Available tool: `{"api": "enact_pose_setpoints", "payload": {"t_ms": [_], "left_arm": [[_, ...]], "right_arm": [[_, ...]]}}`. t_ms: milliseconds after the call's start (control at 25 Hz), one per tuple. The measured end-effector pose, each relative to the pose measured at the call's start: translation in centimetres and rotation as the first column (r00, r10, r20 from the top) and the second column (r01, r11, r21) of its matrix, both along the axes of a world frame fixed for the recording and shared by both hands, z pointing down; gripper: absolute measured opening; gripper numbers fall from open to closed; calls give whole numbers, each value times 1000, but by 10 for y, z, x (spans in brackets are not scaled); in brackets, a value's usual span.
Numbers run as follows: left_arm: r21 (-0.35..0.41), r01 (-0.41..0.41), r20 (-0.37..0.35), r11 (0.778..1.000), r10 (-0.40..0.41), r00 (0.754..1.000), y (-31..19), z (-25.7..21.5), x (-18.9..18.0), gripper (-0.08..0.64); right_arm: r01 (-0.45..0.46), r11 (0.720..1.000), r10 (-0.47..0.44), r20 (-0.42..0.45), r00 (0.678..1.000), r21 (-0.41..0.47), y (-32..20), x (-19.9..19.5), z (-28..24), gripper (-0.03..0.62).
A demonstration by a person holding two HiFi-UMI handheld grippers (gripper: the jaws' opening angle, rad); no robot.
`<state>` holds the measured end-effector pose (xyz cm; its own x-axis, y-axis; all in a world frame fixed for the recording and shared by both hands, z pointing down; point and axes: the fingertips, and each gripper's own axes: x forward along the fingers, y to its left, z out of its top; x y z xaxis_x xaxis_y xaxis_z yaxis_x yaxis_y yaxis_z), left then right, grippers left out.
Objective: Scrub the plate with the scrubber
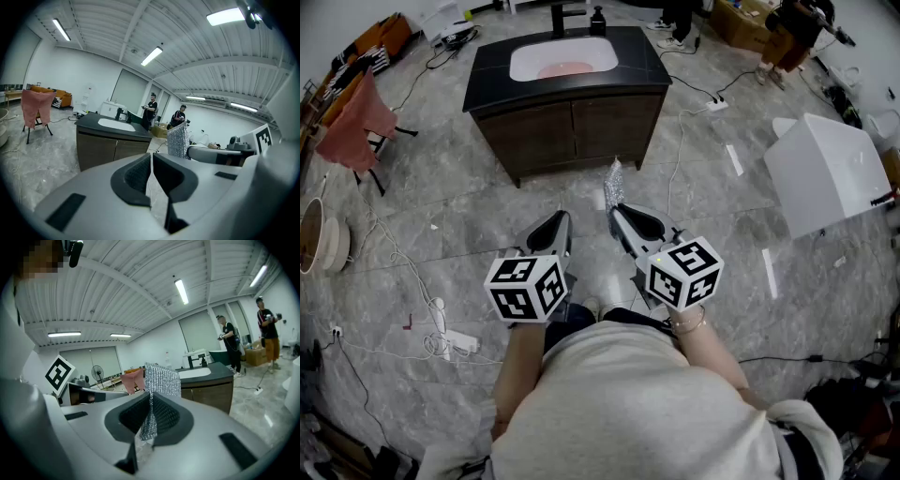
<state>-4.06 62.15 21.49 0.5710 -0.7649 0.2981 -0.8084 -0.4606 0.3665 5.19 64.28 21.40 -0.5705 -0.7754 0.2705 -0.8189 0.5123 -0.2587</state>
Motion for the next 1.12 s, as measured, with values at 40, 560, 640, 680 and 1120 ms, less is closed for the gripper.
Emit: {"api": "enact_pose_setpoints", "payload": {"t_ms": [40,560,640,680,1120], "left_arm": [[-2,-6,2,1000,6,1000,0,1,0,31],[-9,1,31,1000,-1,1000,3,3,0,31],[-5,6,35,1000,-6,999,4,2,-1,31],[-3,6,34,1000,-6,999,5,1,-2,31],[70,-14,5,997,13,1000,15,-17,17,32]], "right_arm": [[-1,1000,1,1,1000,0,0,0,1,29],[25,1000,-25,13,1000,-2,4,-4,0,29],[31,1000,-31,16,999,-3,6,-5,0,29],[33,999,-33,16,999,-3,7,-6,0,29],[34,999,-35,108,994,11,15,9,-10,32]]}}
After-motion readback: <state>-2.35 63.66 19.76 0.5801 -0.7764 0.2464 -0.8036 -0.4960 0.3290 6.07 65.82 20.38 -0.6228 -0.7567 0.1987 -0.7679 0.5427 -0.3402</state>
